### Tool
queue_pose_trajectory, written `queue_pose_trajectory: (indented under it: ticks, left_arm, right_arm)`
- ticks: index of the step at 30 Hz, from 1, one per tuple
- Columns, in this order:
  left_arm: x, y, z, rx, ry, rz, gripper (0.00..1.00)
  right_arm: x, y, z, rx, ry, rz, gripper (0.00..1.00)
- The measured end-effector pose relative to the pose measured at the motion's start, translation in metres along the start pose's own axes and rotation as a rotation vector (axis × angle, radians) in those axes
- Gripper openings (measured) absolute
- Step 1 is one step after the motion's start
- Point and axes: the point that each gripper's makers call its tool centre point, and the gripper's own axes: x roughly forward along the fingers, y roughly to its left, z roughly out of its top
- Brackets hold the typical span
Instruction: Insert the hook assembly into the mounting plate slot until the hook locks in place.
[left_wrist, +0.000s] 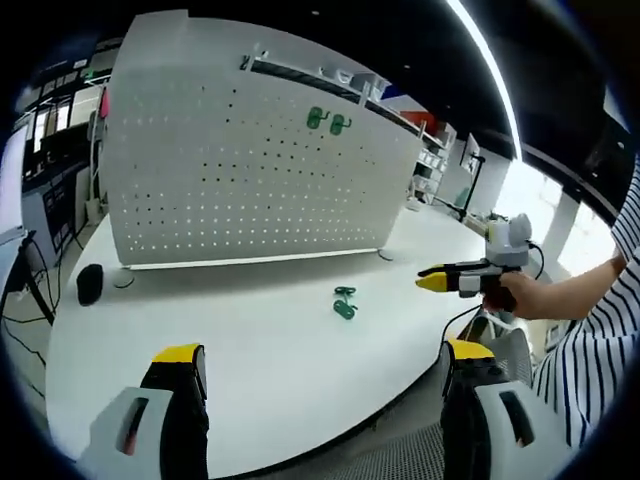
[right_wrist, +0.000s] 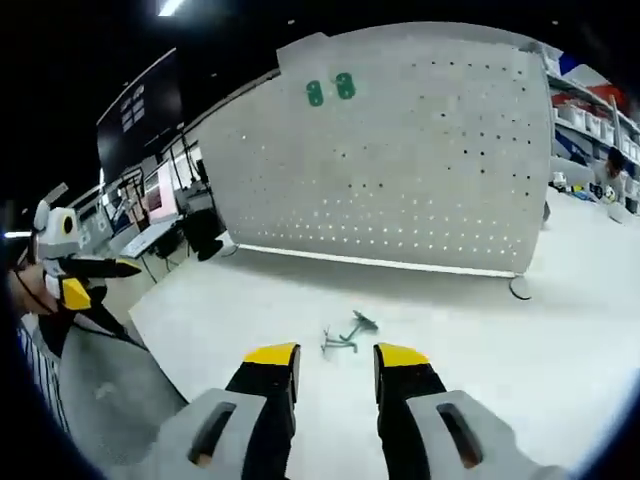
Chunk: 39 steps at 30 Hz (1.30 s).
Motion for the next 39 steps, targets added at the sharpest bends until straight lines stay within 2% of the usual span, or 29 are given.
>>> queue_pose_trajectory:
  ticks: [5,10,17,20,27,32,39]
  left_arm:
    - [-0.001,-0.001,-0.008,-0.009,0.014,0.0,1.0]
    - [0.0,0.001,-0.013,-0.01,0.03,0.004,1.0]
    - [0.004,0.006,-0.018,-0.011,0.053,0.008,1.0]
    - [0.007,0.009,-0.019,-0.018,0.061,0.007,1.0]
    - [0.014,0.017,-0.016,-0.03,0.069,0.009,1.0]
    - [0.02,0.025,-0.02,-0.047,0.092,0.011,1.0]
    - [0.024,0.037,-0.023,-0.062,0.117,0.018,1.0]
  right_arm:
    - [0.002,0.01,-0.021,-0.069,0.079,0.044,0.26]
    - [0.011,0.014,-0.036,-0.1,0.135,0.074,0.25]
    - [0.027,0.013,-0.043,-0.136,0.182,0.095,0.24]
    - [0.037,0.012,-0.048,-0.139,0.228,0.122,0.24]
    - [0.063,-0.002,-0.043,-0.196,0.266,0.125,0.22]
    - [0.086,-0.017,-0.039,-0.25,0.301,0.125,0.2]
    - [0.12,-0.043,-0.029,-0.254,0.332,0.105,0.17]
